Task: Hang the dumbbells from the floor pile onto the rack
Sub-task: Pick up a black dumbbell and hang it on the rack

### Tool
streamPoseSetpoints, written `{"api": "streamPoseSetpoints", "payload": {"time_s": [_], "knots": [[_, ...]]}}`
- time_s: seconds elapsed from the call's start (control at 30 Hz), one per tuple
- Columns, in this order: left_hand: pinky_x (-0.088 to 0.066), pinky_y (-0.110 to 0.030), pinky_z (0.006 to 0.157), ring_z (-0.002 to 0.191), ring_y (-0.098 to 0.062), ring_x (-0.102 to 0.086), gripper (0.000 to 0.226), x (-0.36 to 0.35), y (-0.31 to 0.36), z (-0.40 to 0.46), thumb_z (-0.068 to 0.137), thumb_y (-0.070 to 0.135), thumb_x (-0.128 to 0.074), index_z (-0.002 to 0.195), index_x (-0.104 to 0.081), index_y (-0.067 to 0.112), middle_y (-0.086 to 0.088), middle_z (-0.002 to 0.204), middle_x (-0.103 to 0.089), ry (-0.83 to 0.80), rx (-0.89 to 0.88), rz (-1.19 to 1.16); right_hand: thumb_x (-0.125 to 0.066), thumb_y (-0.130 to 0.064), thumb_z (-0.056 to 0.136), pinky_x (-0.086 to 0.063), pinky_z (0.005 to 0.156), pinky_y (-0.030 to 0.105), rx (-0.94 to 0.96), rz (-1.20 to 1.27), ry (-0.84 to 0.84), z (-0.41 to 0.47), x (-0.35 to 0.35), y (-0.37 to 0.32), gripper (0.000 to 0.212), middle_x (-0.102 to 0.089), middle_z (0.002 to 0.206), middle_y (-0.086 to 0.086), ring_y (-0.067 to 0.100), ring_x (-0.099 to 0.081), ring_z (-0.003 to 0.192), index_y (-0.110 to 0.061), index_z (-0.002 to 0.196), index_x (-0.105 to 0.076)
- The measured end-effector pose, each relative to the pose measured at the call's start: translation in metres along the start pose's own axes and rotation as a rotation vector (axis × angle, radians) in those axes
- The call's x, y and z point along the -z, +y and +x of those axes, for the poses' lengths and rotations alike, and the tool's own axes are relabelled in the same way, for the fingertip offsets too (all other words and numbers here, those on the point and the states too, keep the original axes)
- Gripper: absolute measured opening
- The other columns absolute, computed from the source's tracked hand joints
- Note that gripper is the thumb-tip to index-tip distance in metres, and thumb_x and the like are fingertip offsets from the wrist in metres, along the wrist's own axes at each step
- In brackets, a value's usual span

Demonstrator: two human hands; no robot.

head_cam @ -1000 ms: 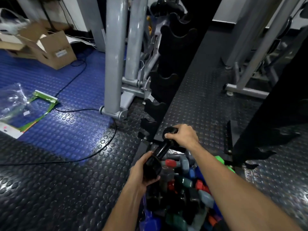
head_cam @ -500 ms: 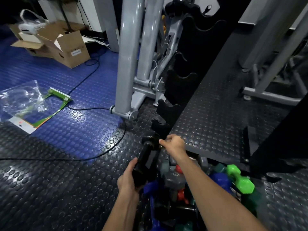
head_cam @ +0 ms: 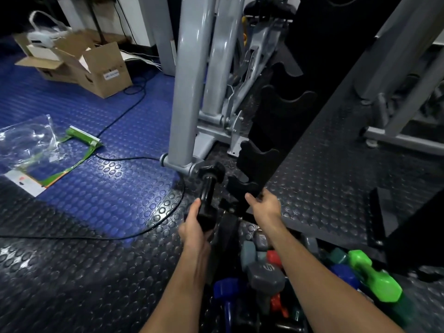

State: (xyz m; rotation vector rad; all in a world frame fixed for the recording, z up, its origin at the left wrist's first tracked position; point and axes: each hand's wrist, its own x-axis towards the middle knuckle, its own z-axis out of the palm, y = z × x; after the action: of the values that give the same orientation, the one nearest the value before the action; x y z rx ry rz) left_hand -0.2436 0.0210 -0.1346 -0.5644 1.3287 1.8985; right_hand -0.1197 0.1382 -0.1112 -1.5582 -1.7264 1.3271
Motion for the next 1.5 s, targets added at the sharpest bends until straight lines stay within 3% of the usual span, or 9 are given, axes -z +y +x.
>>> {"api": "streamPoseSetpoints", "payload": {"time_s": [0.1,0.3,0.43,0.6,0.83,1.1,1.3,1.4,1.5], "knots": [[-0.061,-0.045,0.064,0.077,-0.036,-0.078,0.076,-0.017,-0.003,0.014,0.055,0.039,-0.098,0.114,-0.067,0.003,-0.022,0.103,-0.076,-0.036,0.012,-0.007,-0.068,-0.030,0.099,-0.051,0.092,0.026,0.040,0.005,-0.011,0.000,0.005,0.000,0.041,-0.076,0.117,-0.001,0.013,-0.069,0.105,-0.016,0.137,-0.065],[-0.060,-0.037,0.055,0.065,-0.028,-0.077,0.053,-0.043,-0.018,0.026,0.076,0.032,-0.090,0.113,-0.067,0.002,-0.019,0.096,-0.077,-0.089,0.029,0.036,-0.057,-0.046,0.103,-0.047,0.097,0.025,0.065,0.026,-0.134,0.000,0.015,0.002,0.046,-0.071,0.116,-0.009,0.012,-0.066,0.116,-0.021,0.142,-0.061],[-0.058,-0.033,0.054,0.068,-0.027,-0.076,0.055,-0.042,-0.030,0.026,0.077,0.036,-0.090,0.114,-0.067,0.003,-0.020,0.102,-0.076,-0.105,0.026,0.088,-0.051,-0.097,0.067,-0.047,0.113,0.043,0.000,0.155,-0.197,0.006,0.016,0.008,0.105,-0.071,0.126,-0.006,0.016,-0.064,0.123,-0.023,0.141,-0.062],[-0.061,-0.039,0.063,0.083,-0.030,-0.076,0.064,-0.043,-0.037,0.030,0.074,0.040,-0.091,0.119,-0.064,0.003,-0.021,0.109,-0.075,-0.135,0.023,0.138,-0.046,-0.108,0.049,-0.044,0.117,0.047,-0.032,0.230,-0.211,0.009,0.018,0.010,0.133,-0.064,0.142,0.003,0.020,-0.059,0.134,-0.017,0.144,-0.059],[-0.064,-0.049,0.074,0.088,-0.029,-0.072,0.069,-0.043,-0.053,0.027,0.082,0.041,-0.086,0.128,-0.053,0.002,-0.016,0.105,-0.067,-0.146,0.036,0.268,-0.043,-0.072,0.085,-0.044,0.116,0.045,-0.082,0.269,-0.231,-0.002,0.023,-0.005,0.086,-0.064,0.141,0.009,0.027,-0.058,0.134,-0.009,0.142,-0.059],[-0.063,-0.047,0.085,0.099,-0.029,-0.074,0.057,-0.038,-0.060,0.032,0.088,0.057,-0.073,0.116,-0.070,0.008,-0.013,0.106,-0.077,-0.254,0.099,0.280,-0.045,-0.101,0.059,-0.042,0.118,0.049,-0.043,0.257,-0.255,-0.005,0.029,0.000,0.128,-0.055,0.152,0.008,0.027,-0.056,0.137,-0.013,0.152,-0.049],[-0.062,-0.039,0.078,0.102,-0.025,-0.075,0.101,-0.034,-0.057,0.030,0.056,0.089,-0.073,0.126,-0.069,0.017,-0.009,0.118,-0.076,-0.319,0.158,0.376,-0.045,-0.087,0.073,-0.042,0.118,0.050,-0.071,0.234,-0.253,-0.007,0.030,-0.005,0.106,-0.056,0.150,0.008,0.027,-0.060,0.133,-0.016,0.151,-0.050],[-0.060,-0.040,0.081,0.084,-0.022,-0.073,0.095,-0.027,-0.061,0.030,0.065,0.087,-0.068,0.125,-0.069,0.013,-0.014,0.113,-0.076,-0.324,0.150,0.401,-0.046,-0.100,0.061,-0.043,0.117,0.051,-0.060,0.214,-0.249,-0.008,0.032,-0.004,0.119,-0.058,0.149,0.005,0.025,-0.060,0.132,-0.020,0.149,-0.052],[-0.059,-0.041,0.085,0.092,-0.026,-0.070,0.085,-0.021,-0.064,0.026,0.072,0.083,-0.068,0.122,-0.068,0.014,-0.015,0.110,-0.074,-0.315,0.158,0.436,-0.046,-0.095,0.066,-0.043,0.117,0.049,-0.045,0.200,-0.260,-0.014,0.037,-0.008,0.112,-0.058,0.150,0.004,0.023,-0.059,0.134,-0.022,0.150,-0.051]]}}
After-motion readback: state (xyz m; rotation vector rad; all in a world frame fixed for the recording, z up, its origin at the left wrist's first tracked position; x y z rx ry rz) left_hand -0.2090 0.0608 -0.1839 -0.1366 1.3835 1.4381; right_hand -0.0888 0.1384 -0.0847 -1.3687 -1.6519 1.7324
